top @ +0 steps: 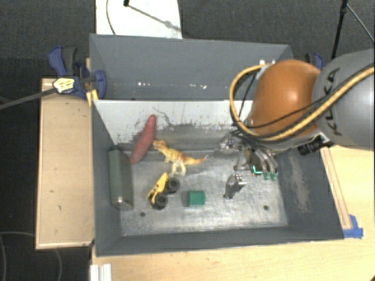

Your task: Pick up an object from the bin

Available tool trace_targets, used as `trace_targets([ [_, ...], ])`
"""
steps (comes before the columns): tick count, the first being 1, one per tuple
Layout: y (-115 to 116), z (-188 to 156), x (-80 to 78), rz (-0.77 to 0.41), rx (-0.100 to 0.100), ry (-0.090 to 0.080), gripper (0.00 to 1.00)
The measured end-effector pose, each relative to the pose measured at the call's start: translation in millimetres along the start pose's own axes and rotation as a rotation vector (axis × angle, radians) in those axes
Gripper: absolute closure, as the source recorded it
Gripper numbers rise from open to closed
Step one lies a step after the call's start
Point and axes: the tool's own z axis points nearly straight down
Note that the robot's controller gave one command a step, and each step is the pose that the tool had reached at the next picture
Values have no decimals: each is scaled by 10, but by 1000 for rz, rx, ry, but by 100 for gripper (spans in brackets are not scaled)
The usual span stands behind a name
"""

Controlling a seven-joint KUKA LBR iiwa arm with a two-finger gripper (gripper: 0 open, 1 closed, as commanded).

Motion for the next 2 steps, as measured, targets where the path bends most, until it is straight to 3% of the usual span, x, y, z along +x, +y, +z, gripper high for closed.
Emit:
trace_targets([
  [1, -2, -43, -16, 1, 0, -8, 0],
  [2, 141, 342, 68, -57, 1, -14, 0],
])
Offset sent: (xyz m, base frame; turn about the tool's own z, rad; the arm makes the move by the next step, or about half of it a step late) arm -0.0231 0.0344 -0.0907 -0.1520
